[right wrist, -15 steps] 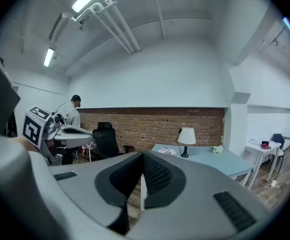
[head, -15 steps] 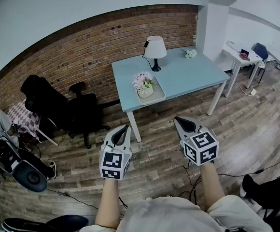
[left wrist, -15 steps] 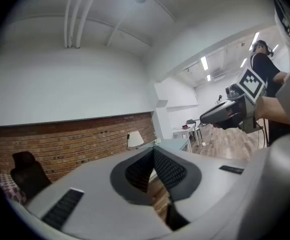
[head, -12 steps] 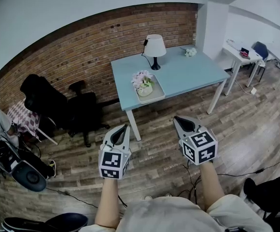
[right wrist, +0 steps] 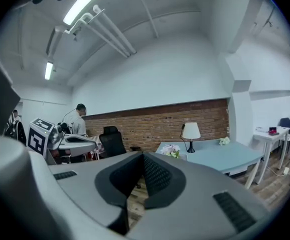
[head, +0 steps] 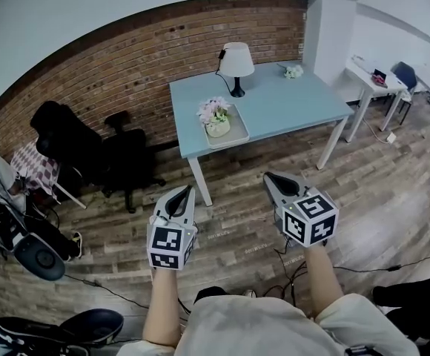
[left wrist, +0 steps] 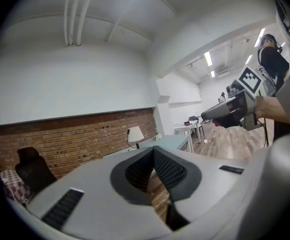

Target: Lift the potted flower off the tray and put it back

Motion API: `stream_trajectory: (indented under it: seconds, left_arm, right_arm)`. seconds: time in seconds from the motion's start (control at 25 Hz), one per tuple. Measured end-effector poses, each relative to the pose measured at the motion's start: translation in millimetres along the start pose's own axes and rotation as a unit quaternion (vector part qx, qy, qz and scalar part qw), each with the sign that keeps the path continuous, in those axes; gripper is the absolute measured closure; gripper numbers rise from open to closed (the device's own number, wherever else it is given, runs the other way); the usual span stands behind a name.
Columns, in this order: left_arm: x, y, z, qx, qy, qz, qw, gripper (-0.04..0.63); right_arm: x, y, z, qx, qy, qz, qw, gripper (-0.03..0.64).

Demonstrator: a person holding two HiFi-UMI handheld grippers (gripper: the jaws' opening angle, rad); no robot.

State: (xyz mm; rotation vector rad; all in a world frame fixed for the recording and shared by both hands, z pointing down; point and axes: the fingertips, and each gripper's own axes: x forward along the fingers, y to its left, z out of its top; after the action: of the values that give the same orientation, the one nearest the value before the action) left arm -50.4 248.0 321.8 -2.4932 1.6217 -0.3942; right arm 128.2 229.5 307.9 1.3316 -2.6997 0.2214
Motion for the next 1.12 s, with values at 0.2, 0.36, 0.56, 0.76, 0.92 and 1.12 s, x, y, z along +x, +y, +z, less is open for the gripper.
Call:
stream_trajectory:
  seconds: [0.2, 0.36, 0.56, 0.76, 0.92, 1.12]
  left_arm:
    - [6.3, -9.4, -5.9, -0.007, 0.005, 0.000, 1.0000, 0.567]
    - [20.2, -5.2, -8.0, -0.012, 0.006, 0.004, 0.9999, 0.567]
    - [47.8, 7.0, -10.7, -0.015, 0.005, 0.004, 0.9999, 0.568]
    - [85.7, 30.0, -18.6, -0.018, 0.005, 0.003, 0.9998, 0.568]
    - [124.5, 57.4, -19.3, -0.019, -0.001, 0.001, 0.9998, 0.568]
    - [171.2, 94.1, -22.2, -0.015, 0.001, -0.001, 0.9999, 0.568]
  right_arm:
    - [-3.4, -3.2, -2.9, 0.002, -0.010, 0.023, 1.000, 0.598]
    - [5.8, -5.3, 1.1, -0.002, -0.026, 0.046, 0.999, 0.598]
    - [29.5, -17.2, 3.8, -0.012, -0.026, 0.058, 0.998, 0.598]
    - [66.7, -31.8, 8.9, -0.009, -0.029, 0.078, 0.997, 0.598]
    - [106.6, -50.6, 17.6, -0.015, -0.029, 0.072, 0.997, 0.598]
    - [156.1, -69.6, 34.4, -0.005, -0.042, 0.078, 0.996, 0.598]
